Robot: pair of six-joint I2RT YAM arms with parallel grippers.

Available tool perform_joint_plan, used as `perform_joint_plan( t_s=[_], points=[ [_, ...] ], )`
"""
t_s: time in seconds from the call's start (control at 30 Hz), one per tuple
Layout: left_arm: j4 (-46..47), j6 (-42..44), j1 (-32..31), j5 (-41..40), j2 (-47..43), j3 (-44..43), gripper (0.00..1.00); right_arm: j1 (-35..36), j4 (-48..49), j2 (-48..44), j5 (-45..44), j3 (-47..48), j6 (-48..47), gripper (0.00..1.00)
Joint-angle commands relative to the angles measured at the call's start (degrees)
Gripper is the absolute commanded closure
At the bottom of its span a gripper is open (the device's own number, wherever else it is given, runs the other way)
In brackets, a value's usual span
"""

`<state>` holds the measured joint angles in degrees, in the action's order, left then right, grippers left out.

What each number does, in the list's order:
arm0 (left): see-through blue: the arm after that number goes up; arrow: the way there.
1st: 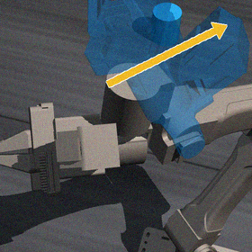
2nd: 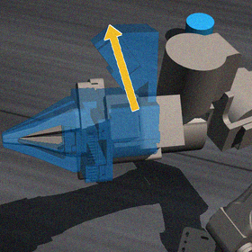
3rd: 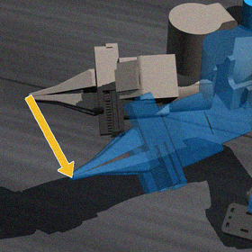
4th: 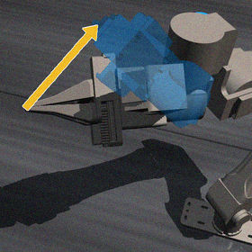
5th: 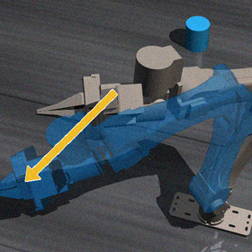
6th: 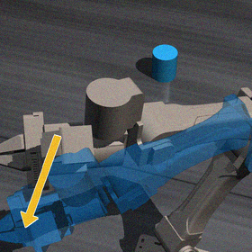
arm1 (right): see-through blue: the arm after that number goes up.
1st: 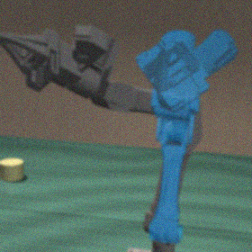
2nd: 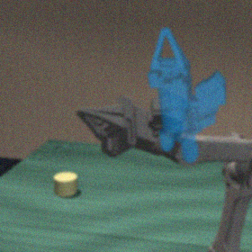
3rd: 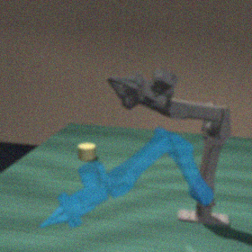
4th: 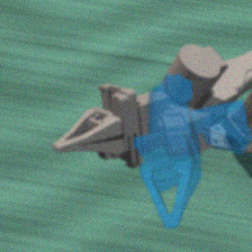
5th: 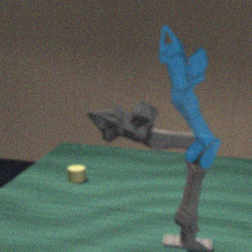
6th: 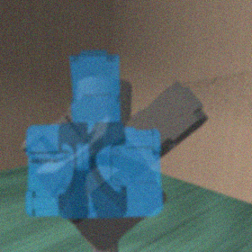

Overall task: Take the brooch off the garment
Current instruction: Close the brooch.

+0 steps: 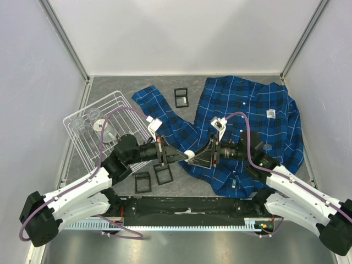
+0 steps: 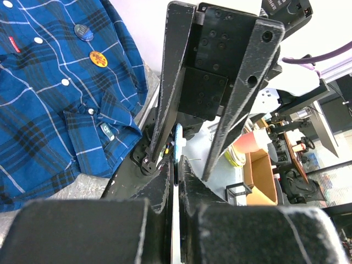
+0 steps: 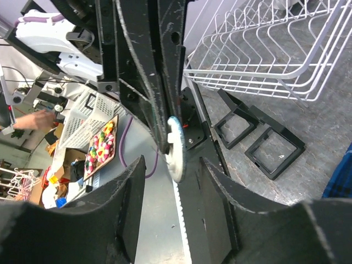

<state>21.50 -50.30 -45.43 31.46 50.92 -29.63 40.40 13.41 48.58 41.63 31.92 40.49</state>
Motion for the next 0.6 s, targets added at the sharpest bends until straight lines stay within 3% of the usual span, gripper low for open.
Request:
perform_joint_plan(
  t_s=[0.0,0.2,0.57],
  points=[
    [1.0,-2.5,0.2,-1.1,-0.6,-1.2,0.98,0.6,3.4,0.7,-2.0,1.4,-0.9,0.54],
    [0.8,-2.6,0.2,-1.2,-1.1,-1.0,0.98,1.0,3.5,0.6,-4.6,1.7,-0.2,0.66],
    [-0.7,-1.0,0.2,-2.5,-2.8,-0.6,0.98,1.3,6.9,-2.4,-11.8,-2.2,5.7,0.76]
  ],
)
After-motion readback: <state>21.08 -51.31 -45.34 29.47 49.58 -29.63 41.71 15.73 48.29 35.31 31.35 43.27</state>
